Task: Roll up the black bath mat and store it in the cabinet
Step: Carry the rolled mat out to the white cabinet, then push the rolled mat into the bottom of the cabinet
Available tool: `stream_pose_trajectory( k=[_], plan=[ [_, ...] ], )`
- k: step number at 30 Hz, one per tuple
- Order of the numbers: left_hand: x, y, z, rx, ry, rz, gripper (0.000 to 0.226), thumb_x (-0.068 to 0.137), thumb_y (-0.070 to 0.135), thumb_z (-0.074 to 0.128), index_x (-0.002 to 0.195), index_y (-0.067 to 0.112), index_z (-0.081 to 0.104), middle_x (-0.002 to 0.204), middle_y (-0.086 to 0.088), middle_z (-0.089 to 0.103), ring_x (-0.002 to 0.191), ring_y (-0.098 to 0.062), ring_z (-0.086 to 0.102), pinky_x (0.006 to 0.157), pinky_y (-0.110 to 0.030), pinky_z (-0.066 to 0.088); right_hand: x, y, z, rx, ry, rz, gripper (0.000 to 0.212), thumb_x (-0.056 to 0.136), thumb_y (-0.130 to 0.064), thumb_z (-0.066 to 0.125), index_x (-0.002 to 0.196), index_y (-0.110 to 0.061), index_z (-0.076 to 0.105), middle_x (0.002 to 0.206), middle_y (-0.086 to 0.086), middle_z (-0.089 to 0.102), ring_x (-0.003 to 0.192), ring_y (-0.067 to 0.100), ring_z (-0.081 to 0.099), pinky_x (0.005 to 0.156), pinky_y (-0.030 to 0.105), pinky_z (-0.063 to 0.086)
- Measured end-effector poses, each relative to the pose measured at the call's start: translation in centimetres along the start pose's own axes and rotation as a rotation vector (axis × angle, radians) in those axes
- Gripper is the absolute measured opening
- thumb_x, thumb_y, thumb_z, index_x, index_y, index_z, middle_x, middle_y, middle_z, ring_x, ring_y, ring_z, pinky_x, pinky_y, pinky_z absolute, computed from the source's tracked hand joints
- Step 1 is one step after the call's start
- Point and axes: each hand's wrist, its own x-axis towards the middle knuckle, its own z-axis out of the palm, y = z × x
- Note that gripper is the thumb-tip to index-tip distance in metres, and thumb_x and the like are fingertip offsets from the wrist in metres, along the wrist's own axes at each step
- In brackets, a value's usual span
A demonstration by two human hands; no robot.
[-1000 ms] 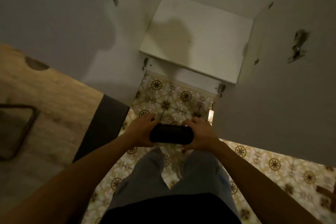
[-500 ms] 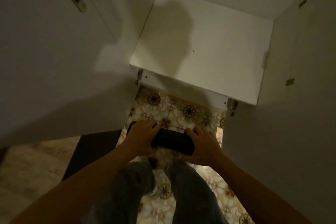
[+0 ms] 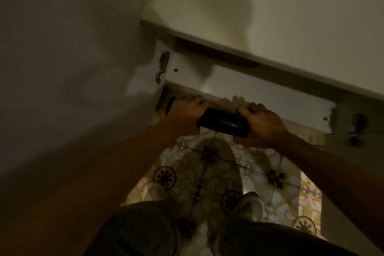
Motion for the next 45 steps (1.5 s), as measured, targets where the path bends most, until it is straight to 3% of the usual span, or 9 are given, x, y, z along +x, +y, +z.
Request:
stream_pose_trajectory(
  k=[4,12,17,22,29,32,38,41,45],
  plan=[
    [5.7,-4.4,2.1,0.008,0.099,0.011,0.063,0.065,0.043,0.077,0.12,0.022,0.055,0.115,-0.001,0.058,0.104,-0.024,0.057,0.09,-0.04,0.044,6.1,2.1,2.4,0.097,0.079,0.001,0.084,0.057,-0.078,0.056,0.125,-0.031,0.042,0.109,0.001,0.051,0.101,0.024,0.05,0.072,0.031,0.036],
    [12.1,-9.4,4.2,0.089,0.162,0.031,0.07,0.067,0.045,0.075,0.127,0.023,0.046,0.123,0.001,0.053,0.11,-0.023,0.055,0.094,-0.042,0.042,14.2,5.0,3.4,0.086,0.159,-0.042,0.075,0.058,-0.075,0.066,0.12,-0.041,0.04,0.103,-0.006,0.046,0.095,0.019,0.049,0.072,0.032,0.04],
    [13.1,-10.2,4.7,0.134,0.086,0.025,0.081,0.068,0.052,0.075,0.126,0.021,0.027,0.112,-0.003,0.059,0.087,-0.022,0.054,0.074,-0.036,0.038,15.6,5.3,4.2,0.12,0.142,-0.06,0.071,0.057,-0.07,0.072,0.112,-0.042,0.035,0.107,-0.007,0.056,0.094,0.017,0.058,0.072,0.035,0.051],
    [12.5,-10.0,5.6,0.135,0.194,0.001,0.086,0.067,0.054,0.071,0.13,0.02,0.024,0.106,-0.006,0.057,0.086,-0.029,0.058,0.065,-0.033,0.038,15.2,5.5,4.2,0.155,0.169,-0.101,0.067,0.064,-0.065,0.076,0.103,-0.041,0.026,0.102,-0.007,0.056,0.079,0.017,0.059,0.062,0.03,0.04],
    [13.2,-11.4,4.3,0.158,0.34,0.17,0.068,0.059,0.058,0.061,0.116,0.022,0.051,0.111,0.002,0.046,0.101,-0.018,0.043,0.078,-0.033,0.04,16.0,7.0,3.3,-0.175,0.32,-0.236,0.081,0.071,-0.08,0.049,0.128,-0.023,0.05,0.115,0.004,0.05,0.098,0.024,0.054,0.071,0.034,0.049],
    [13.1,-10.9,4.1,0.222,0.39,0.144,0.07,0.061,0.058,0.056,0.12,0.021,0.058,0.111,-0.002,0.05,0.102,-0.021,0.046,0.082,-0.038,0.045,16.1,7.3,2.8,-0.204,0.364,-0.215,0.081,0.071,-0.079,0.055,0.13,-0.024,0.057,0.114,0.007,0.053,0.095,0.027,0.058,0.071,0.033,0.05],
    [12.9,-10.3,5.2,0.208,0.51,0.137,0.072,0.073,0.041,0.053,0.138,0.01,0.05,0.116,-0.008,0.058,0.102,-0.028,0.056,0.084,-0.039,0.048,15.6,7.9,2.4,-0.166,0.45,-0.226,0.063,0.085,-0.071,0.059,0.121,-0.021,0.049,0.105,0.006,0.066,0.079,0.027,0.066,0.059,0.03,0.047],
    [13.5,-10.6,5.1,0.197,0.479,0.082,0.069,0.082,0.044,0.037,0.141,0.01,0.047,0.123,-0.012,0.057,0.112,-0.032,0.056,0.102,-0.042,0.04,15.4,8.4,1.9,-0.046,0.419,-0.108,0.061,0.093,-0.073,0.036,0.128,-0.024,0.048,0.105,0.006,0.069,0.084,0.026,0.068,0.069,0.041,0.057],
    [14.7,-10.5,5.4,0.282,0.357,-0.012,0.09,0.078,0.051,0.055,0.154,0.018,0.021,0.143,-0.01,0.04,0.133,-0.03,0.038,0.116,-0.047,0.026,15.3,8.8,2.2,-0.074,0.342,-0.04,0.067,0.094,-0.07,0.042,0.147,-0.029,0.039,0.127,0.009,0.062,0.104,0.03,0.064,0.085,0.038,0.054]
  ],
)
